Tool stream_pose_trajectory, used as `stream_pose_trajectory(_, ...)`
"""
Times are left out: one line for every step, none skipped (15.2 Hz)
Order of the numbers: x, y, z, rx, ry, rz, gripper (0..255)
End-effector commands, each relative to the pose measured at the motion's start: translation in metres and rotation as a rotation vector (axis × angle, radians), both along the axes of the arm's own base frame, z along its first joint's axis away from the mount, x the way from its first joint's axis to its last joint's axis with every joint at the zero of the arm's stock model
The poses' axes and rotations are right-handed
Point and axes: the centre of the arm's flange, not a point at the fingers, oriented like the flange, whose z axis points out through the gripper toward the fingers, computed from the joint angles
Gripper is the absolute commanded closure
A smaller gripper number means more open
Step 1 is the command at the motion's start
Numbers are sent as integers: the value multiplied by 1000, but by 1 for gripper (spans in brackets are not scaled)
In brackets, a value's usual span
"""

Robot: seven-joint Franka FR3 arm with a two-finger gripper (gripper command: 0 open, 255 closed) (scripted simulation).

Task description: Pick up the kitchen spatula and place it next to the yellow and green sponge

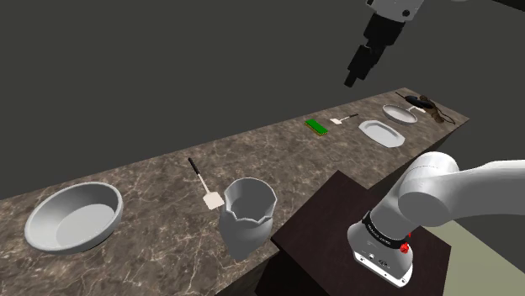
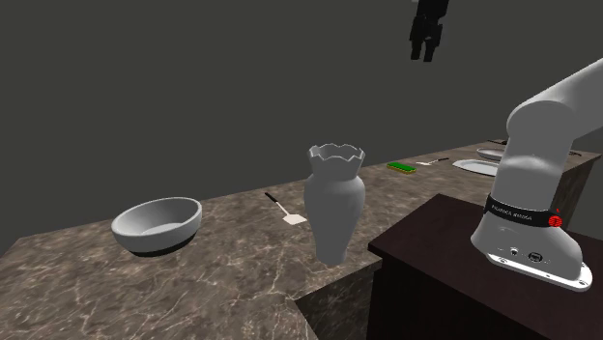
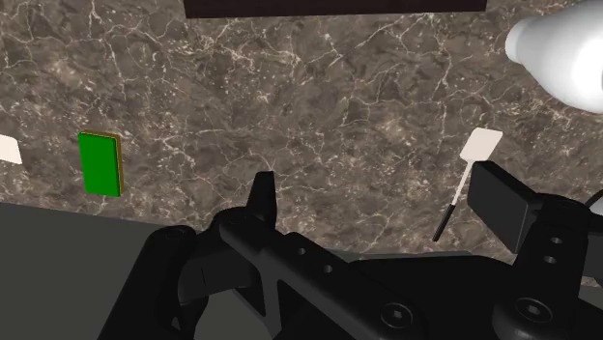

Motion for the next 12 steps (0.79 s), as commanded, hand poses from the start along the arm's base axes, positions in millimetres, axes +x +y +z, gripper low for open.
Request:
stream_pose_trajectory(0, 0, 0, 0, 0, 0, 0)
stream_pose_trajectory(6, 7, -9, 0, 0, -5, 0)
stream_pose_trajectory(11, 15, -19, 0, 0, -10, 0)
stream_pose_trajectory(17, 22, -28, 0, 0, -15, 0)
stream_pose_trajectory(23, 29, -38, 0, 0, -21, 0)
stream_pose_trajectory(29, 36, -47, 0, 0, -26, 0)
stream_pose_trajectory(35, 43, -57, 0, 0, -31, 0)
stream_pose_trajectory(40, 51, -66, 0, 0, -36, 0)
stream_pose_trajectory(46, 58, -76, 0, 0, -41, 0)
stream_pose_trajectory(52, 65, -85, 0, -1, -46, 0)
stream_pose_trajectory(58, 72, -94, 0, -1, -52, 0)
stream_pose_trajectory(64, 79, -104, 0, -1, -57, 0)
